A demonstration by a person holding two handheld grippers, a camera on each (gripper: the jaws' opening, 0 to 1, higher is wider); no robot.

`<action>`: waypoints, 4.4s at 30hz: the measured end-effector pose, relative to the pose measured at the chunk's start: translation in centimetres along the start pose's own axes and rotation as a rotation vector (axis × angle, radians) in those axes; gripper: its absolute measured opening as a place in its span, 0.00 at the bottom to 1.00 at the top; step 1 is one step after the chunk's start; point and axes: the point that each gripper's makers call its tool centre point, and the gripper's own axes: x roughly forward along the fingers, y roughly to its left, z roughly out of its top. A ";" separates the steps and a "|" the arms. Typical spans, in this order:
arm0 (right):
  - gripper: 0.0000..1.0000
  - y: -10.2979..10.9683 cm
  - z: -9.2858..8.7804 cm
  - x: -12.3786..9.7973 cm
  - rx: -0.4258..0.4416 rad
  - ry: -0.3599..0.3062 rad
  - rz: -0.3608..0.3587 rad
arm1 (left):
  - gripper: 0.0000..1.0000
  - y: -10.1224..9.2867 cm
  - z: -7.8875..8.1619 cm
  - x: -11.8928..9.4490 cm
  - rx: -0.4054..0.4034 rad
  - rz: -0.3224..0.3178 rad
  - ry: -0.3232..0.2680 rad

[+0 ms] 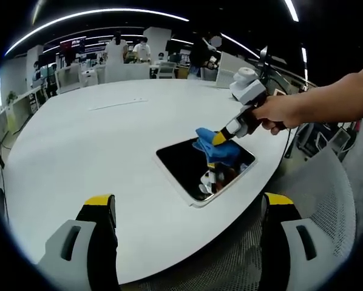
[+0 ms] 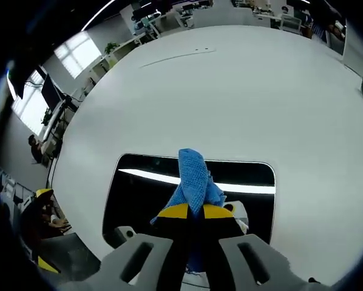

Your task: Wipe the mirror surface with the cleaning cloth until all visible marks leave the cleaned area.

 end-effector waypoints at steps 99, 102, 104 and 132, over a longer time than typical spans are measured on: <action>0.01 -0.9 -7.8 -4.6 0.073 0.005 0.116 | 0.99 -0.1 0.1 0.1 0.008 0.001 -0.006; 0.01 -1.4 -7.8 -4.7 0.077 0.004 0.111 | 0.99 0.0 0.1 0.1 0.010 0.002 -0.004; 0.01 -1.7 -7.8 -4.9 0.087 0.003 0.109 | 0.99 0.0 0.1 0.1 0.010 0.001 -0.006; 0.00 -2.5 -7.3 -4.7 0.100 0.019 0.091 | 0.99 -0.1 0.1 0.1 0.010 -0.002 -0.002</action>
